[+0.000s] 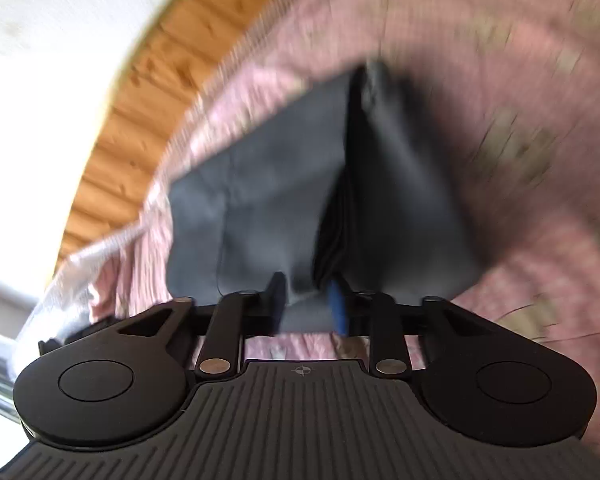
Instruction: Fold clothes
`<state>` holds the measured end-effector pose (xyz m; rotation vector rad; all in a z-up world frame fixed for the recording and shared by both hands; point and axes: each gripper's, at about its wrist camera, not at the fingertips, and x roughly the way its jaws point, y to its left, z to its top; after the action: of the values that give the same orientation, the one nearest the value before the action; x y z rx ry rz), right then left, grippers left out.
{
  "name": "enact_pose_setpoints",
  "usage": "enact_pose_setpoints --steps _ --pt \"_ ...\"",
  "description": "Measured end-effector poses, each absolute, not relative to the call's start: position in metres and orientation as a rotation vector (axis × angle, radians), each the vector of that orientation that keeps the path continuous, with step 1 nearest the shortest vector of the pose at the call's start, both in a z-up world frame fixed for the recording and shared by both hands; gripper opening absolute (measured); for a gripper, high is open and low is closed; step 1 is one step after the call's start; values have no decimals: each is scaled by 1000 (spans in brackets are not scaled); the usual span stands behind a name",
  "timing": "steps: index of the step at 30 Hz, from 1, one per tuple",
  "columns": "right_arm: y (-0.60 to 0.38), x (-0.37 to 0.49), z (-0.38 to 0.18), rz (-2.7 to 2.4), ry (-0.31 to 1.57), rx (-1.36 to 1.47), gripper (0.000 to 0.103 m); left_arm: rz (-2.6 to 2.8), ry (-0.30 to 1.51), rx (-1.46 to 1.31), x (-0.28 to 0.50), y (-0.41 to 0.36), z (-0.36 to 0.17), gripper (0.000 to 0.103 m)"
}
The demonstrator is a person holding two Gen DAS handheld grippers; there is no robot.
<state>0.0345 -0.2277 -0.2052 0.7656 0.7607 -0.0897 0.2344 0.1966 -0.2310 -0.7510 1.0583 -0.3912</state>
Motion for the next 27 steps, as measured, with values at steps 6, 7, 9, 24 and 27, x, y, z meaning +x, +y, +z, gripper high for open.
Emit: enact_pose_setpoints --steps 6,7,9,24,27 --pt "-215 39 -217 -166 829 397 65 -375 1078 -766 244 184 -246 37" --pt "-212 45 -221 -159 845 368 59 -356 1071 -746 248 181 -247 21" --pt "-211 57 -227 -174 899 318 0 -354 1068 -702 251 180 -249 11" --pt "-241 125 -150 -79 791 299 44 -485 946 -495 315 108 -154 38" --pt "-234 181 -157 -61 809 290 43 -510 969 -392 355 48 -155 39"
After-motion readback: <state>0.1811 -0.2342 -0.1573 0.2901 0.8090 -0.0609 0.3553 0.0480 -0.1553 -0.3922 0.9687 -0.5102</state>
